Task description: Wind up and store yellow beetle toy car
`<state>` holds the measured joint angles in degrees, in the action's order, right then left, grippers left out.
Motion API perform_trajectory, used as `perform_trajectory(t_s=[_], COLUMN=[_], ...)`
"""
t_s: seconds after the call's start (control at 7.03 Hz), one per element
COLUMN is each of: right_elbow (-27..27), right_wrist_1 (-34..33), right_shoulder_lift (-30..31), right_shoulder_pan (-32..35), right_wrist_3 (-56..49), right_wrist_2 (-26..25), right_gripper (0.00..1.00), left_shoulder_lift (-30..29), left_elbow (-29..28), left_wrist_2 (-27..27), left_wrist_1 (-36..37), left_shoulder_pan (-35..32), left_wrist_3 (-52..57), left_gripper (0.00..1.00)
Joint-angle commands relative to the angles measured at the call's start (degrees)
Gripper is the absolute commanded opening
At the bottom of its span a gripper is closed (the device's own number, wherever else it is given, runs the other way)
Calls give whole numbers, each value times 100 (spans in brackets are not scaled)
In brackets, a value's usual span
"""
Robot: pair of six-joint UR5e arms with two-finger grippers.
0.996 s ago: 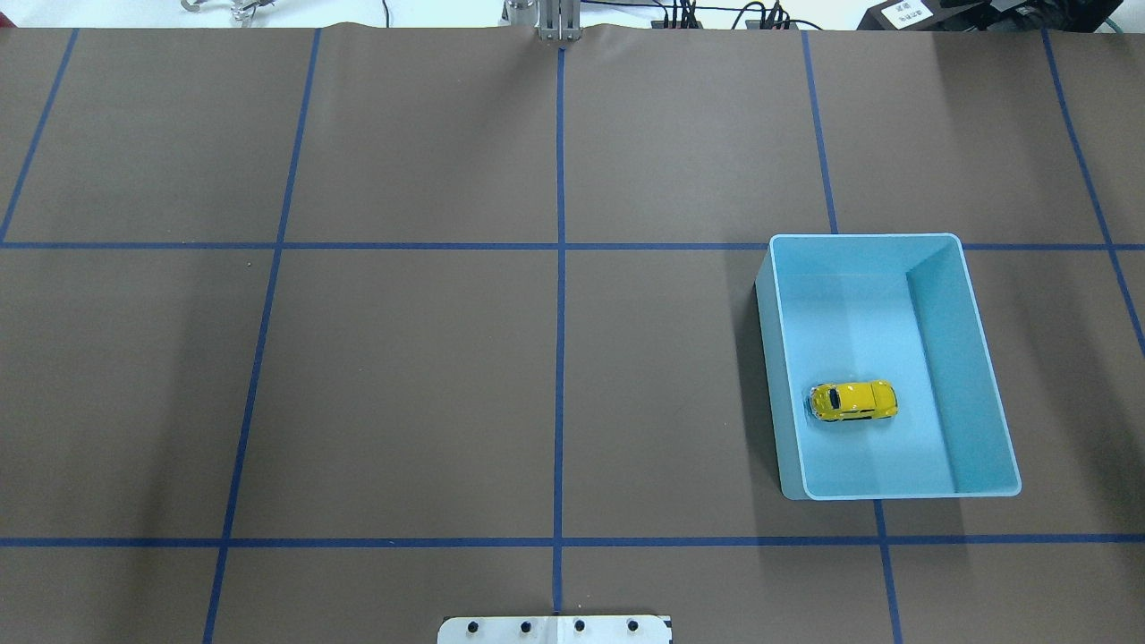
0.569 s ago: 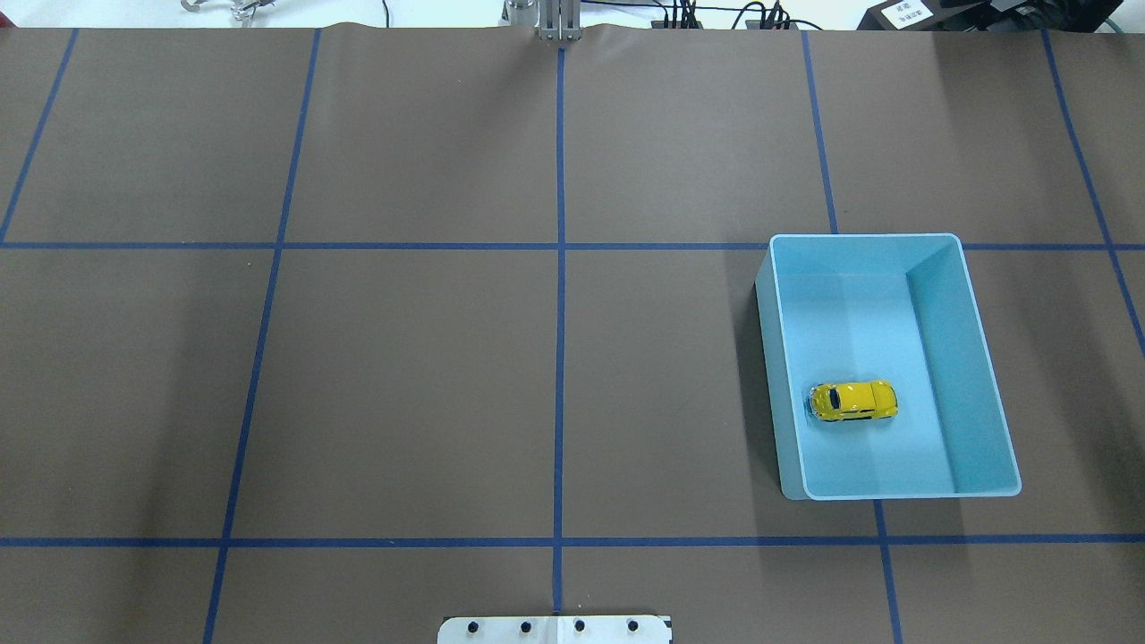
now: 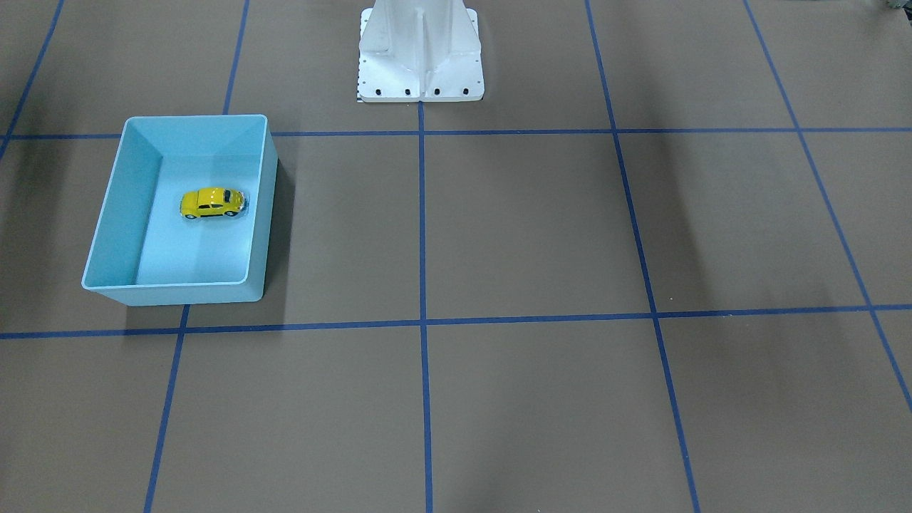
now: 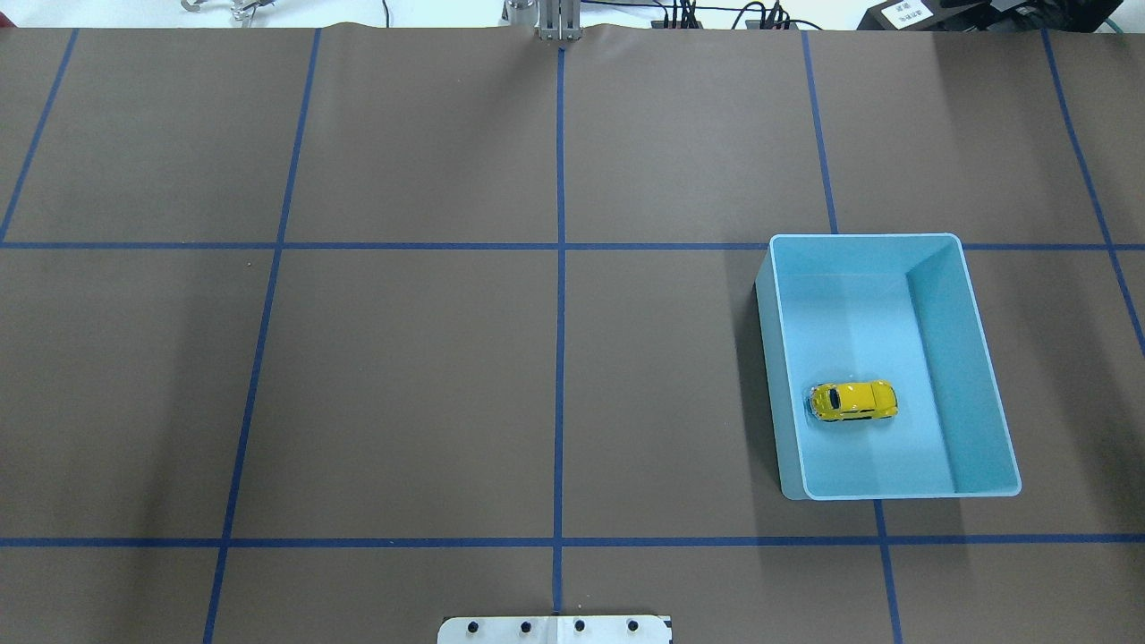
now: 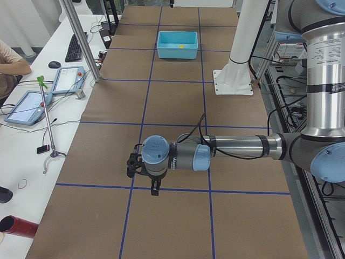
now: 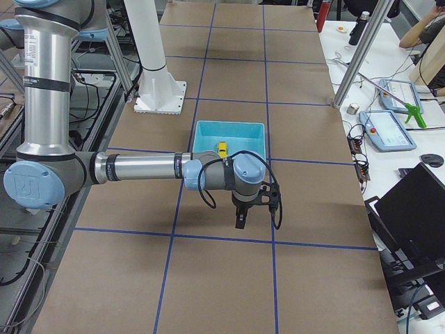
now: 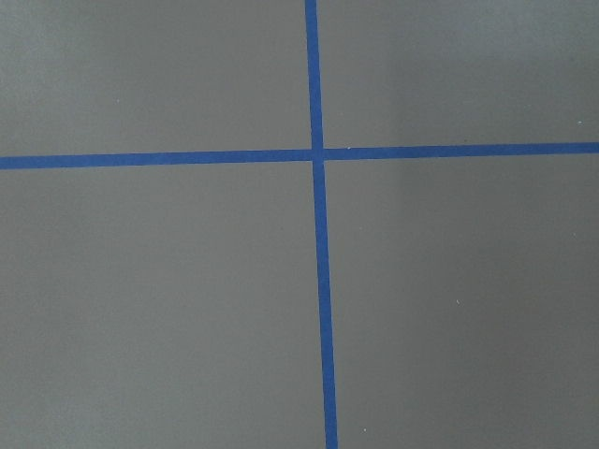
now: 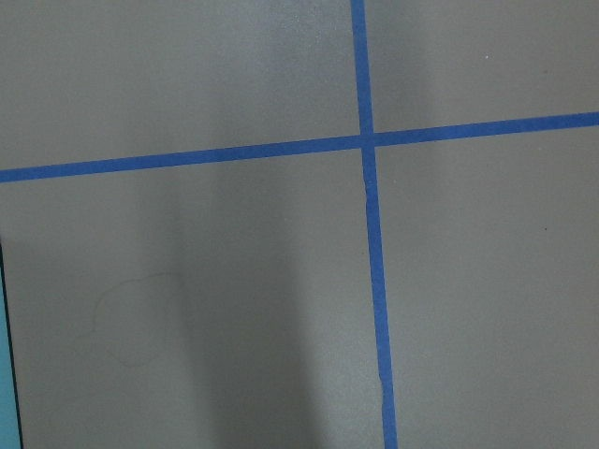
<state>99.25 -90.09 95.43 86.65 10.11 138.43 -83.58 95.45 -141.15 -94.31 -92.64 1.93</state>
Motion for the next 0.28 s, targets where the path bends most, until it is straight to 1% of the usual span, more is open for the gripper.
perform_trajectory(t_s=[0.0,0.14], right_elbow=[7,7], right_wrist_1=[0,0], right_shoulder_lift=[2,2], right_shoulder_pan=[1,1], right_wrist_3=[0,0], right_wrist_2=[9,9], right_gripper=[100,100], left_shoulder_lift=[0,0], left_elbow=[0,0], left_wrist_2=[0,0], left_wrist_1=[0,0], left_shoulder_pan=[0,0], left_wrist_3=[0,0], left_gripper=[100,100])
